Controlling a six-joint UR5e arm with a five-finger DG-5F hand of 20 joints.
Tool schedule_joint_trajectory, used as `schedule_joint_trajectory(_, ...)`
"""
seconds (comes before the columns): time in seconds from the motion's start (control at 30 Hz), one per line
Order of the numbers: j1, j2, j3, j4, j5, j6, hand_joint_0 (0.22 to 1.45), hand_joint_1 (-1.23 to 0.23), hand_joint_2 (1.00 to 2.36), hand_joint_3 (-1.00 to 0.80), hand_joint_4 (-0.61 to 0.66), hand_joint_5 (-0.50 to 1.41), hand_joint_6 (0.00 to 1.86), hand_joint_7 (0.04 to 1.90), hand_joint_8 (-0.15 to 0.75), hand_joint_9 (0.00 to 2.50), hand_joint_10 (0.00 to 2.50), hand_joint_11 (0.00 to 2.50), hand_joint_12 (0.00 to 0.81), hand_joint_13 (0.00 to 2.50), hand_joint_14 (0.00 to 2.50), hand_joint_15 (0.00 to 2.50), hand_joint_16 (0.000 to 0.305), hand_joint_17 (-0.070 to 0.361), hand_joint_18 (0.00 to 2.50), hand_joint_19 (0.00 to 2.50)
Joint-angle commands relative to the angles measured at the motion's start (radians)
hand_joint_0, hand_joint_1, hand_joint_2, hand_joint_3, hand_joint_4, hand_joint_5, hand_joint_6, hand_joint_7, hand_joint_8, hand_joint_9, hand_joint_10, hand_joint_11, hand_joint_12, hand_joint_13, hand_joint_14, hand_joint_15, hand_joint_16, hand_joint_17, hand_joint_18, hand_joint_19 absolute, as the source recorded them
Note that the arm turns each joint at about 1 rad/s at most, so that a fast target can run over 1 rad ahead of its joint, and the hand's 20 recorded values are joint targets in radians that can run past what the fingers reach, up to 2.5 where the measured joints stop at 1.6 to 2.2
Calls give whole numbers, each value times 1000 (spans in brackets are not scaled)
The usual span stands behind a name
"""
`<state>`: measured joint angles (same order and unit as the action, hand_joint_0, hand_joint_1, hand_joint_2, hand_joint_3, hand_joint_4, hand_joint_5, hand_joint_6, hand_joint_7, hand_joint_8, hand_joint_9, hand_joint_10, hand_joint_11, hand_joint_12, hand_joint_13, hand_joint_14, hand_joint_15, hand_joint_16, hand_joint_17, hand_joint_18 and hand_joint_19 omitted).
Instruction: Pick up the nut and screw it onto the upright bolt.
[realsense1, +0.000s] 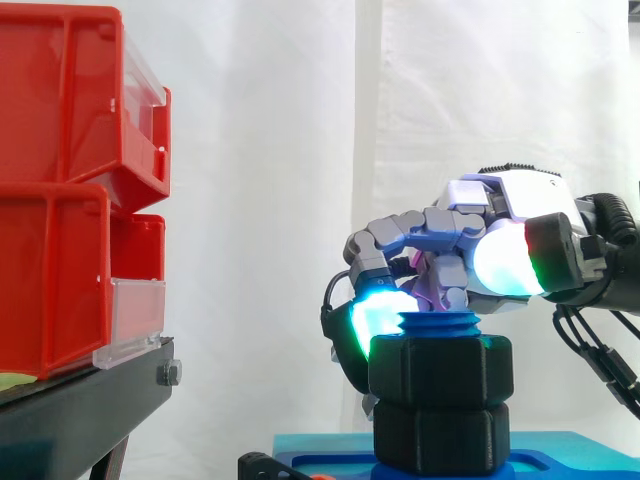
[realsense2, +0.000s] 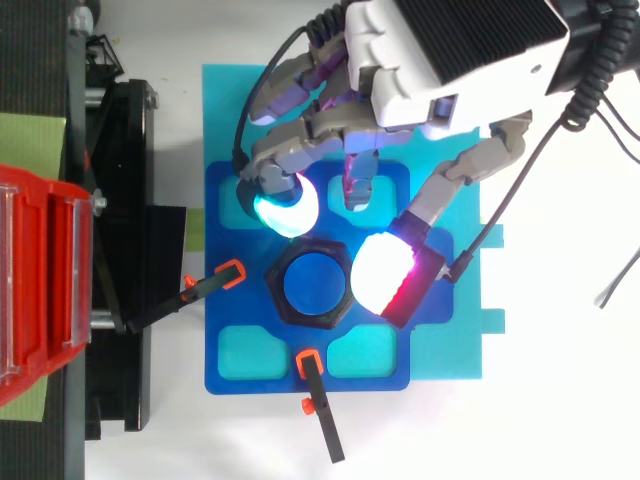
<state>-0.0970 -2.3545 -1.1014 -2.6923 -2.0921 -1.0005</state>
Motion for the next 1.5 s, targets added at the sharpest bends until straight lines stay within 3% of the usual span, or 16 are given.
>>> schedule_joint_trajectory(0.0,-4,1,0,-3,-6,3,483,-406,1000,-500,87,66,549,1391,270,1455,0,65,186,960,0,0,11,25,625,0)
schedule_joint_trajectory(0.03,-4,1,0,-3,-8,3,474,-387,1000,-500,136,38,503,1340,278,1362,1,54,216,909,0,0,20,44,560,0)
schedule_joint_trajectory(0.27,-12,1,14,-1,-32,20,454,-352,1000,-500,261,-68,504,991,265,1150,0,6,242,784,0,0,27,60,464,0)
schedule_joint_trajectory(0.5,-21,1,86,-58,-72,17,446,-354,1000,-500,207,-142,502,778,252,925,0,0,276,657,0,0,32,72,342,0)
schedule_joint_trajectory(0.6,-21,1,107,-93,-74,17,437,-363,1000,-500,153,-180,502,684,223,557,0,0,307,294,0,0,33,73,0,0)
schedule_joint_trajectory(0.73,-13,1,118,-84,-72,19,431,-330,1000,-500,119,-211,501,630,209,258,0,0,317,32,0,0,37,82,0,0)
schedule_joint_trajectory(0.87,-3,0,114,-60,-66,19,427,-315,1000,-500,118,-215,501,629,206,212,0,0,321,0,0,0,39,89,0,0)
schedule_joint_trajectory(0.97,10,-5,83,-26,-52,29,422,-321,1000,-500,123,-222,501,649,210,147,0,0,328,0,0,0,40,90,0,0)
schedule_joint_trajectory(1.03,11,-5,77,-24,-52,34,420,-304,1000,-500,116,-235,501,682,203,0,0,0,332,0,0,0,42,94,0,0)
schedule_joint_trajectory(1.07,17,-5,41,-15,-48,52,418,-305,1000,-500,116,-236,501,685,206,0,0,0,335,0,0,0,42,95,0,0)
schedule_joint_trajectory(1.13,20,-5,21,-9,-42,66,415,-304,1000,-500,124,-235,502,726,210,0,0,0,340,0,0,0,44,98,0,0)
schedule_joint_trajectory(1.47,25,-5,15,-4,-40,79,380,-467,1000,-500,144,-245,502,754,224,0,0,0,360,0,0,0,48,108,0,0)
